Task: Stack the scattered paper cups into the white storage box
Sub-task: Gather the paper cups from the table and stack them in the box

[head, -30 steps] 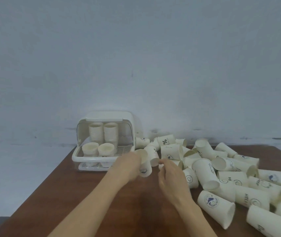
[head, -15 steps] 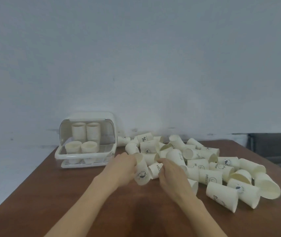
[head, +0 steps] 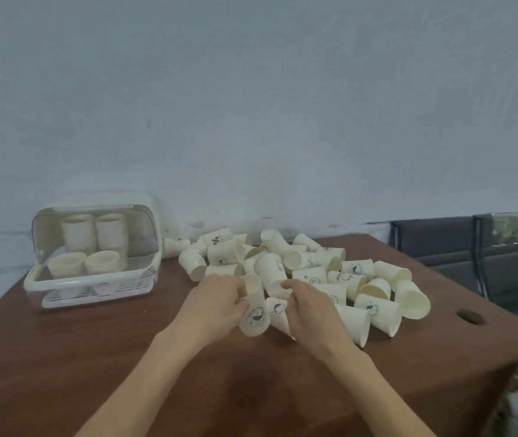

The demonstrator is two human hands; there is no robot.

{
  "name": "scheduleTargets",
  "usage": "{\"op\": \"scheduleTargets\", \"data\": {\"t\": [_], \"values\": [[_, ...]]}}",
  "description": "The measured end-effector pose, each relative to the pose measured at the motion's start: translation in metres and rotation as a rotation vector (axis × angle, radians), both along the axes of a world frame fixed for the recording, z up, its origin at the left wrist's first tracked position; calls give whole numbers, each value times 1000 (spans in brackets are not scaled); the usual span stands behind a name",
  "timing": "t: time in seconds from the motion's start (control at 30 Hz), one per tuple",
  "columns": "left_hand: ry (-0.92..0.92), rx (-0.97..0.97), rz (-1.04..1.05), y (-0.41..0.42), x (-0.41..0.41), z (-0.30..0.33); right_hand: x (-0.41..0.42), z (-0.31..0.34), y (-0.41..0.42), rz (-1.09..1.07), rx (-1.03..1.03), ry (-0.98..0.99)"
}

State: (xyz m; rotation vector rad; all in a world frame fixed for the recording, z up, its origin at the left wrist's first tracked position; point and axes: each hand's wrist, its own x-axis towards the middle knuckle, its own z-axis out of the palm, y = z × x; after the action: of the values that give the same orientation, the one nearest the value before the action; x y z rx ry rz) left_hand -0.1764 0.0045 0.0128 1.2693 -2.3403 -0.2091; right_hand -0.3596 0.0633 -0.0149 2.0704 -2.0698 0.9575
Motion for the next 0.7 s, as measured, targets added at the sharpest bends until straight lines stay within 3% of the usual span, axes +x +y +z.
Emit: {"op": "scheduleTargets", "data": {"t": [0.37,0.53,0.7], "values": [[154,89,-154,11,-47,-14,-48,-15,34,-193,-26,-74],[143,88,-188,18,-67,-21,-64,-28,50,-456,-18,-151],[138,86,-222,22,-79,-26,-71,-38,56,-639,131,-182]]}}
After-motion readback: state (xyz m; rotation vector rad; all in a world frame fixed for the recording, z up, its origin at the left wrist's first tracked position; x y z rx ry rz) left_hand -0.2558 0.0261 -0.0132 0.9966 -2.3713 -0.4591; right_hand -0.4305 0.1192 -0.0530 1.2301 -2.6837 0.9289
